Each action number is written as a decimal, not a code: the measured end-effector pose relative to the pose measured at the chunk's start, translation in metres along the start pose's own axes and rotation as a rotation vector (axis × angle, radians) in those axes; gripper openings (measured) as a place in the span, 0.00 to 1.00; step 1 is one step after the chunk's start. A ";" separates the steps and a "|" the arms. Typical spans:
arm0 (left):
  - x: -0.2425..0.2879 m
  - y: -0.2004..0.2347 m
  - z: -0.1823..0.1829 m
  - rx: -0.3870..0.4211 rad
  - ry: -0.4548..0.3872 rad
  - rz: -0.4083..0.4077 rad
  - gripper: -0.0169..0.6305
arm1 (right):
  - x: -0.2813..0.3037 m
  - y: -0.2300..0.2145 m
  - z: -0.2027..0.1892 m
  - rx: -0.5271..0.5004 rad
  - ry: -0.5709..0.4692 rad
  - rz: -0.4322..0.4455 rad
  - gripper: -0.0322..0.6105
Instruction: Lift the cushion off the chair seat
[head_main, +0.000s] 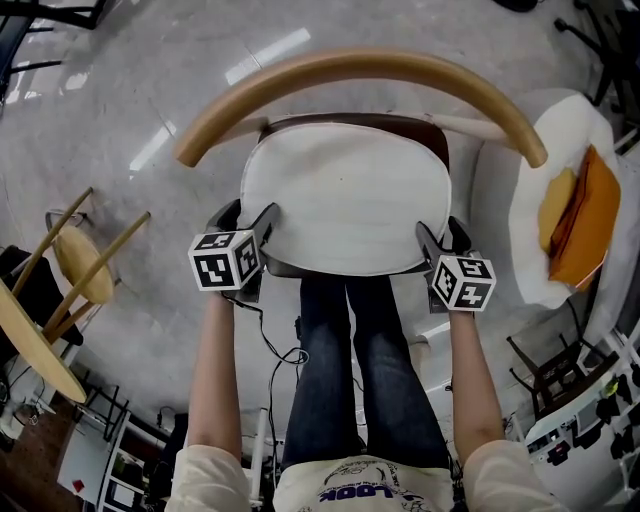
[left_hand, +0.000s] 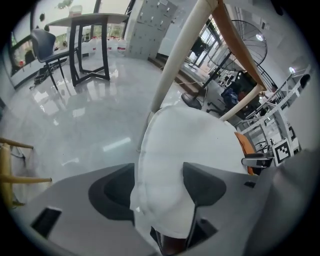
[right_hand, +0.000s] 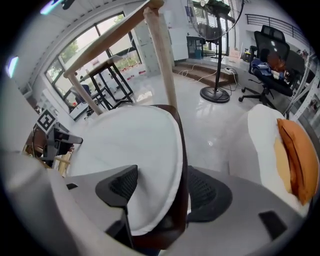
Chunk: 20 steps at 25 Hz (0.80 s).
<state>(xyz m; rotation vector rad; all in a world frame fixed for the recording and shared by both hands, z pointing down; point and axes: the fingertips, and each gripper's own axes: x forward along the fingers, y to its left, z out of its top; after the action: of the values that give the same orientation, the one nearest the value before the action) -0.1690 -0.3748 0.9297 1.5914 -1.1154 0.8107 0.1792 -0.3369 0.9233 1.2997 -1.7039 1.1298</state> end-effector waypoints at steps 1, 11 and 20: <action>0.001 0.000 -0.001 -0.010 -0.004 -0.005 0.50 | 0.000 0.000 -0.001 0.012 -0.002 0.009 0.55; -0.001 -0.004 -0.007 -0.054 -0.016 -0.041 0.42 | -0.006 0.008 -0.002 -0.026 -0.036 -0.053 0.45; -0.031 -0.012 -0.001 0.088 -0.051 0.057 0.15 | -0.038 0.012 0.011 -0.004 -0.081 -0.084 0.14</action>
<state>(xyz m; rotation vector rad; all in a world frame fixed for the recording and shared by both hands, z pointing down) -0.1687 -0.3649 0.8984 1.6683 -1.1800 0.8712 0.1770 -0.3320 0.8821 1.4181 -1.6921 1.0382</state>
